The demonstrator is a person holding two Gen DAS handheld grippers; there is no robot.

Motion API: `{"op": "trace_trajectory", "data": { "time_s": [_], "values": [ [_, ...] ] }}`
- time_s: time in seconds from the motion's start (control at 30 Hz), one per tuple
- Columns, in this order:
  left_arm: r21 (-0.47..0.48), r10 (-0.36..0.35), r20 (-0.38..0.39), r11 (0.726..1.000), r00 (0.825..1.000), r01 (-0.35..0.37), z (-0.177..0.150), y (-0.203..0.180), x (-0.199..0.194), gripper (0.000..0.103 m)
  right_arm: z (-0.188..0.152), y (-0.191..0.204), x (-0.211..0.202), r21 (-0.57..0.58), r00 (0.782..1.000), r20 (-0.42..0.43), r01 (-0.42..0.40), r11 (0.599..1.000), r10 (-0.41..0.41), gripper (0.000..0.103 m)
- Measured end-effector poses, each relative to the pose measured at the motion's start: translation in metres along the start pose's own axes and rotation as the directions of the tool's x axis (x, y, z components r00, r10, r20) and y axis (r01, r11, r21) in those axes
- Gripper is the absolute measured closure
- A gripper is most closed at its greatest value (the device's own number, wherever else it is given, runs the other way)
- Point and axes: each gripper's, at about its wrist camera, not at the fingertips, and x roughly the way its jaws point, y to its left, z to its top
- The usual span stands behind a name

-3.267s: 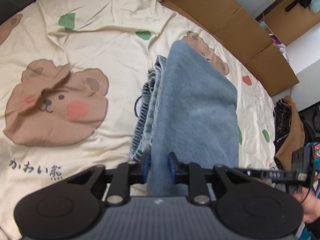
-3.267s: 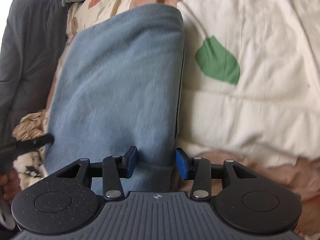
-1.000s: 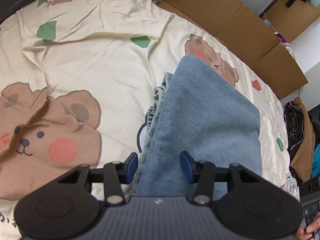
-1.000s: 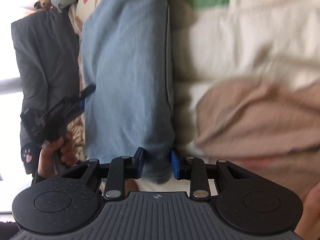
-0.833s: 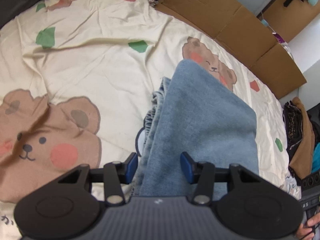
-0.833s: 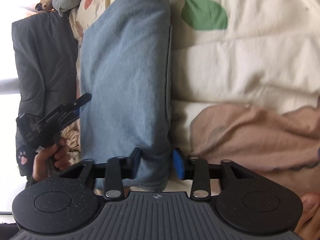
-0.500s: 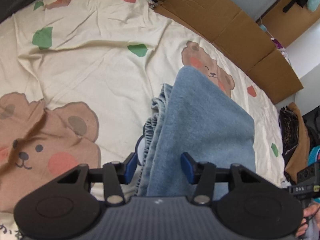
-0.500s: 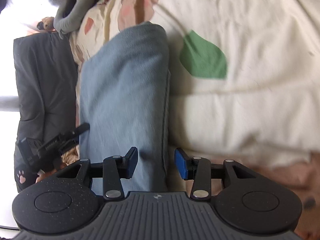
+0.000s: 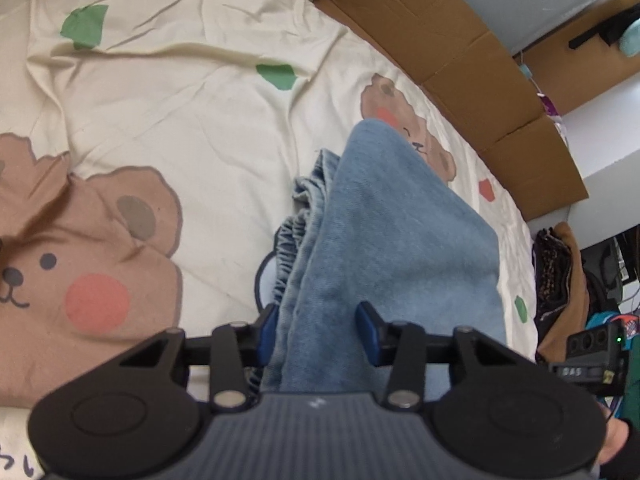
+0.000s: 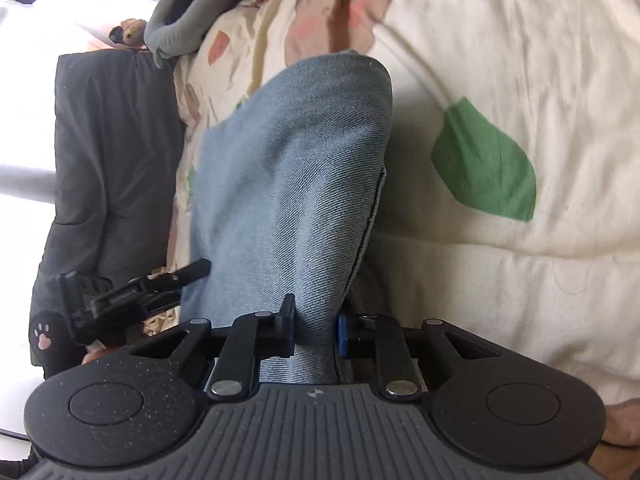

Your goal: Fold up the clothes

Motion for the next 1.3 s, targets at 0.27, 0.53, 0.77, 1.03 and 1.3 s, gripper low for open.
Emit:
{"op": "trace_trajectory", "data": {
  "time_s": [0.27, 0.53, 0.77, 1.03, 1.3],
  "values": [
    [-0.013, -0.004, 0.003, 1.000, 1.000, 0.004, -0.003, -0.007, 0.003, 0.058, 0.010, 0.010, -0.026, -0.014, 0.999, 0.004, 0.042, 0.999, -0.041, 0.086],
    [-0.011, -0.009, 0.002, 1.000, 1.000, 0.009, -0.009, -0.013, 0.006, 0.058, 0.011, 0.005, -0.043, 0.002, 0.998, 0.017, 0.056, 0.998, -0.056, 0.095],
    [0.024, -0.018, -0.006, 1.000, 1.000, 0.018, -0.011, -0.018, 0.007, 0.058, 0.019, 0.002, -0.063, 0.004, 0.997, 0.070, 0.024, 1.000, -0.024, 0.103],
    [0.055, 0.046, -0.008, 0.997, 0.999, -0.046, -0.008, -0.018, 0.005, 0.039, 0.022, -0.028, -0.033, 0.079, 0.996, 0.031, 0.087, 0.993, -0.089, 0.053],
    [0.020, 0.016, -0.020, 1.000, 1.000, -0.015, -0.009, -0.006, 0.009, 0.032, 0.012, -0.030, 0.012, 0.096, 1.000, -0.028, 0.007, 0.995, -0.005, 0.055]
  ]
}}
